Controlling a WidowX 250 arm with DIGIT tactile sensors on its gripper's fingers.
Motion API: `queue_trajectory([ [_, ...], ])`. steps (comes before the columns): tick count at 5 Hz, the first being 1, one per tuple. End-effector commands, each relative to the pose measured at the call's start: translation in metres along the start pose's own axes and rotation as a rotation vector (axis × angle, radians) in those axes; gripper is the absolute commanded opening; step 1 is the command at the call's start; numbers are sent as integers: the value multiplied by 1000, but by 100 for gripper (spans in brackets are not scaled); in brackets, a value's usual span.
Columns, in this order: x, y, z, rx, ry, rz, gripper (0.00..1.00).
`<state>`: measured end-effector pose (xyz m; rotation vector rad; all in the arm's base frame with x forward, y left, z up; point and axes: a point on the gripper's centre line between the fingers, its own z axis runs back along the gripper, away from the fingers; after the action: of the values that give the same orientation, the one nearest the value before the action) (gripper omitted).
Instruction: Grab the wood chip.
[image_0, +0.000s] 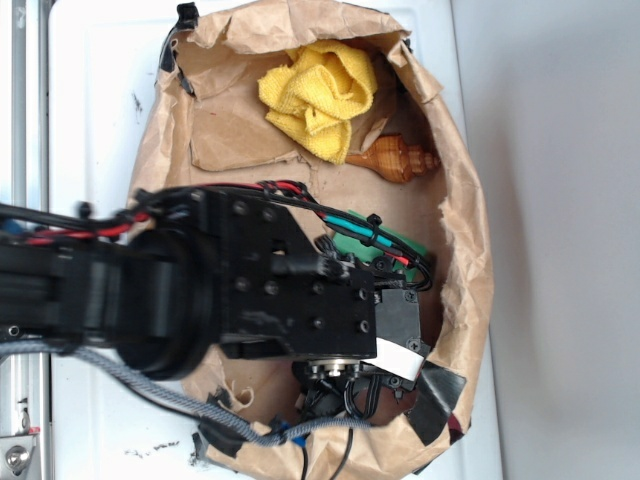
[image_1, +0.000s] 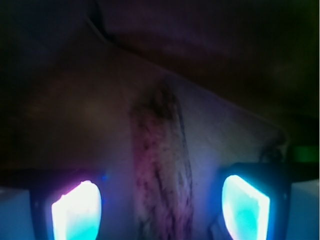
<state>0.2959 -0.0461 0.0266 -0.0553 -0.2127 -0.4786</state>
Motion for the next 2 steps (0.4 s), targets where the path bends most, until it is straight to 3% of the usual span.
queue_trajectory([
  [1, -13, -5, -3, 31, 11, -18, 100],
  [2, -17, -4, -8, 61, 15, -6, 94],
])
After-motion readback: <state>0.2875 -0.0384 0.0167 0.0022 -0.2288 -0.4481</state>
